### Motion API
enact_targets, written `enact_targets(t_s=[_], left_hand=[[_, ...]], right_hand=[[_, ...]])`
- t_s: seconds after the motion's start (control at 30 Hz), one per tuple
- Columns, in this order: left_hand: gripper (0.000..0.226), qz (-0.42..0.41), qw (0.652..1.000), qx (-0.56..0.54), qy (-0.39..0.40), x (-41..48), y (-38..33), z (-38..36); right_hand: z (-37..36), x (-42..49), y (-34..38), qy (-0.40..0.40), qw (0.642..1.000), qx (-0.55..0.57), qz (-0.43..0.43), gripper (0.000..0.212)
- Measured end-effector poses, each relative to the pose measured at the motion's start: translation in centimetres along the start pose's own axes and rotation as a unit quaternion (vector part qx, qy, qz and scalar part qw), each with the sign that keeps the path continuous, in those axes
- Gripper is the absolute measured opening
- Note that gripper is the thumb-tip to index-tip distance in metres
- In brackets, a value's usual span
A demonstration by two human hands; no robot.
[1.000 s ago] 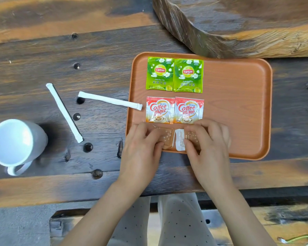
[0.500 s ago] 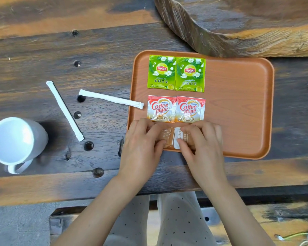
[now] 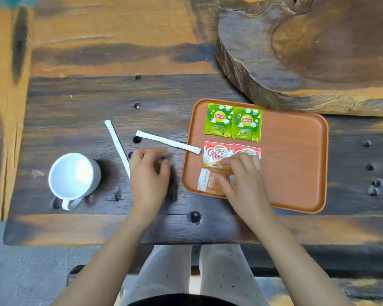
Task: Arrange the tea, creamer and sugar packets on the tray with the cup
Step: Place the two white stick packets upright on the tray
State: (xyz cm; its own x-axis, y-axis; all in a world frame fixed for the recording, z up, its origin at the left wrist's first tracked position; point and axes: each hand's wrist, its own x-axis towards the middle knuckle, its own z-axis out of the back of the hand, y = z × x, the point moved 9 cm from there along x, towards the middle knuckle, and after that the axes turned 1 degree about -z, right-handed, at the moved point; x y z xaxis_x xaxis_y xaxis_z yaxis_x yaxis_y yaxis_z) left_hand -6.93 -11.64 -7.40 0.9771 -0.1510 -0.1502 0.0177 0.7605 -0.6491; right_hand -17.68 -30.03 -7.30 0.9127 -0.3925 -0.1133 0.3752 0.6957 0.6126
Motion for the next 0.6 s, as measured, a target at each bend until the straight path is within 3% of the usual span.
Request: enact_targets(t_s=[0.07,0.27,0.4,0.6], left_hand=[[0.032,0.024,0.998,0.046,-0.028,1.3,1.7,2.2],[0.060,0.040,0.974,0.215,0.054,2.4,4.1,1.6],[0.051,0.097,0.976,0.191,0.045,2.8,5.3,1.7],[0.028,0.137,0.981,0.140,0.002,3.7,6.2,2.2]], right_hand=[[-0.9,2.1,2.7,0.009,0.999,-0.016,0.034,0.022],[-6.0,8.0,9.3,0.091,0.977,-0.157,0.113,0.027],[-8.7,9.8,10.5,0.143,0.949,-0.258,0.109,0.026],[-9.5,10.5,10.8,0.161,0.938,-0.293,0.091,0.032]])
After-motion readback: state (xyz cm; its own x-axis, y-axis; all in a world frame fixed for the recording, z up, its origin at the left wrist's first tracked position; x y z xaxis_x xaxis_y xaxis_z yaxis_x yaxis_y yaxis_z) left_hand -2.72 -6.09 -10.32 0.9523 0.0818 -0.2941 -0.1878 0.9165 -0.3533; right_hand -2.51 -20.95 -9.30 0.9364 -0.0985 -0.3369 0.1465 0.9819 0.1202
